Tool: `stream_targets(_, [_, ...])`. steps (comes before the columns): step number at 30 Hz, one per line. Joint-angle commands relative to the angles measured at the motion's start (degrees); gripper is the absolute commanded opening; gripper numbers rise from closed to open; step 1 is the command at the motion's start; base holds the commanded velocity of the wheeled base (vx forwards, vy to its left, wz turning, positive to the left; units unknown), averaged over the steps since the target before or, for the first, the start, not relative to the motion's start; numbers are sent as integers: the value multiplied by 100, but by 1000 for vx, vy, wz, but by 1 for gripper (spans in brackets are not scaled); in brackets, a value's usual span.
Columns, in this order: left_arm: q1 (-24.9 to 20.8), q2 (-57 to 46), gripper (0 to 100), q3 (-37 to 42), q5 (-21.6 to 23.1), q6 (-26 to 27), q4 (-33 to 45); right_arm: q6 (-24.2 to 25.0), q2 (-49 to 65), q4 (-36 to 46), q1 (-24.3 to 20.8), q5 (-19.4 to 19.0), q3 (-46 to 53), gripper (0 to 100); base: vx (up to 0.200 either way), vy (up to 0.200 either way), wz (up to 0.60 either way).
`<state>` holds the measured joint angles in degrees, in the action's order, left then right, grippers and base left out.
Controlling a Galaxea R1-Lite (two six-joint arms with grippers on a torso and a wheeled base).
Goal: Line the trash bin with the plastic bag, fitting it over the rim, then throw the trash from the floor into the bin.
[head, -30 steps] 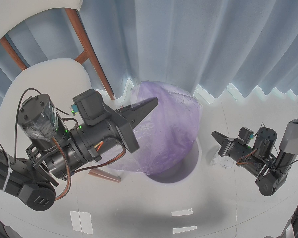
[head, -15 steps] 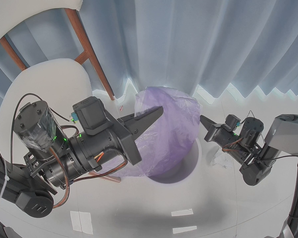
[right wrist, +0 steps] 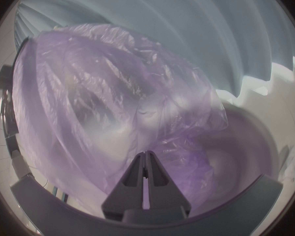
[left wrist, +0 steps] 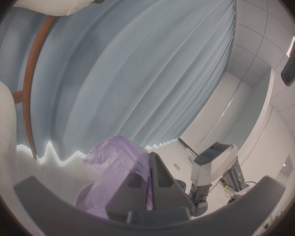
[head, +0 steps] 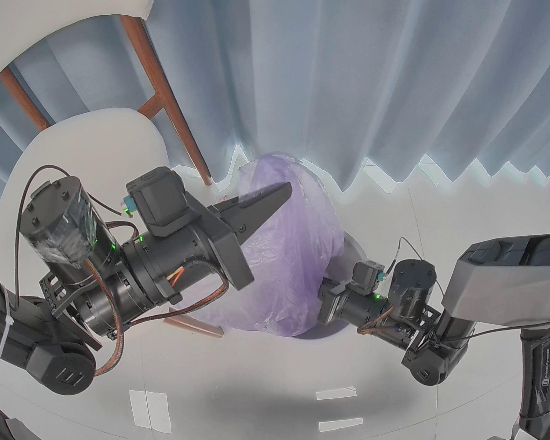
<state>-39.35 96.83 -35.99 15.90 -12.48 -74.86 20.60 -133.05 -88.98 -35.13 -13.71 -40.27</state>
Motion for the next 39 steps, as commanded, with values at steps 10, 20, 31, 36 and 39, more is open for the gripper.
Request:
stream_targets(10, [59,618,0,22,-8,106,-231,14,754,-102,868,44,898,0,0,0,0])
stream_targets(20, [-46,881,0,-479,-658,-246,-380,348,3452,-93,147,-272,3051,0,0,0,0])
stream_targets(31, [-284,1277,0,-251,-728,-272,-318,673,2995,100,-55,-290,2339,0,0,0,0])
stream_targets(36, [-266,1505,0,-110,-728,44,-354,849,3303,961,-64,-193,2234,0,0,0,0])
stream_targets(39, [-284,1541,0,-31,-737,220,-371,1420,3602,1084,-55,-158,2357,0,0,0,0])
